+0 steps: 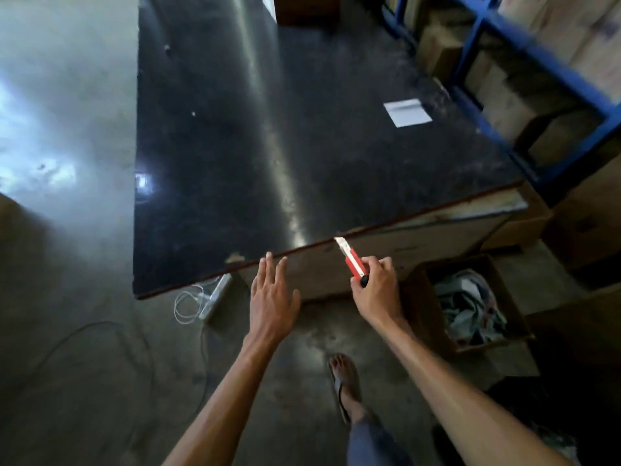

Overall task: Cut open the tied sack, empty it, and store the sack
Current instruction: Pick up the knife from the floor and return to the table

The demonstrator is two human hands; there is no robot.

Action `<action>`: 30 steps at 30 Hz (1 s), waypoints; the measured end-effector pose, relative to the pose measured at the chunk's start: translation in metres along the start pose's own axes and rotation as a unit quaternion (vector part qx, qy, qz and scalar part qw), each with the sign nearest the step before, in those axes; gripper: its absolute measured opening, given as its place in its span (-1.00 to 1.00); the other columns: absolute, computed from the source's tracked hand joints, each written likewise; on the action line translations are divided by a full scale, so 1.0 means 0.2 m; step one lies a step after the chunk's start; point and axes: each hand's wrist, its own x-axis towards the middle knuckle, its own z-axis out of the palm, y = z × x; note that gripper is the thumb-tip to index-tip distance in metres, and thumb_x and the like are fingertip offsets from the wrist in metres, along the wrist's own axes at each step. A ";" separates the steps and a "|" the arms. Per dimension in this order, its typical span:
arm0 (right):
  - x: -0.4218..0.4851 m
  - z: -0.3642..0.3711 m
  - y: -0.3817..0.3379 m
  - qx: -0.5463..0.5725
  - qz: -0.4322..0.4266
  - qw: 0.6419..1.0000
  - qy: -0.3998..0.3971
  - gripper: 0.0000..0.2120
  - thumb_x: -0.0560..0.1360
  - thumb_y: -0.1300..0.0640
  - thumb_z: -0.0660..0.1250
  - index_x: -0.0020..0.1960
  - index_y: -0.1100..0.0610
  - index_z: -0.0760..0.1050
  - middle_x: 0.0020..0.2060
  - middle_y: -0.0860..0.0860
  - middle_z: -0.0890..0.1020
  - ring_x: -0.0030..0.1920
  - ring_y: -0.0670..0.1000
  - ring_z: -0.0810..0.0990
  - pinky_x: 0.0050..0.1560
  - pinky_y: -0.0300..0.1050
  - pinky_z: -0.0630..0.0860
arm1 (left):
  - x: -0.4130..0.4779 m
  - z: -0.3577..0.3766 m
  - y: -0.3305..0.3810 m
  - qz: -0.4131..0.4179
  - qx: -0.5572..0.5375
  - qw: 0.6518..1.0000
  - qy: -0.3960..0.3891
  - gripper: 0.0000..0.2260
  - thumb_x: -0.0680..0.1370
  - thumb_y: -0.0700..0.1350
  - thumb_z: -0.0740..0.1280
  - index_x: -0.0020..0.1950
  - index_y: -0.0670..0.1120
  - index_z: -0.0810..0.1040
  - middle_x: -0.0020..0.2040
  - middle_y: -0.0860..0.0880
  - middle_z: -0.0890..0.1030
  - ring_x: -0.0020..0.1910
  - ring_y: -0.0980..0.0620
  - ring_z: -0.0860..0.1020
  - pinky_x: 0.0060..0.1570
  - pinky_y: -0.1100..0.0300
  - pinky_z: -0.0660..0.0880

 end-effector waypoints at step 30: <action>0.58 0.08 -0.22 -0.157 -0.073 0.982 -0.081 -0.42 0.49 -0.01 0.37 0.49 0.03 0.38 0.48 0.10 0.39 0.41 0.12 0.44 0.35 -0.01 0.41 | 0.54 -0.11 -0.07 -0.061 -0.003 0.998 -0.026 -0.34 0.62 0.00 0.25 0.66 -0.03 0.03 0.67 -0.18 -0.12 0.65 -0.10 -0.13 0.59 0.08 0.05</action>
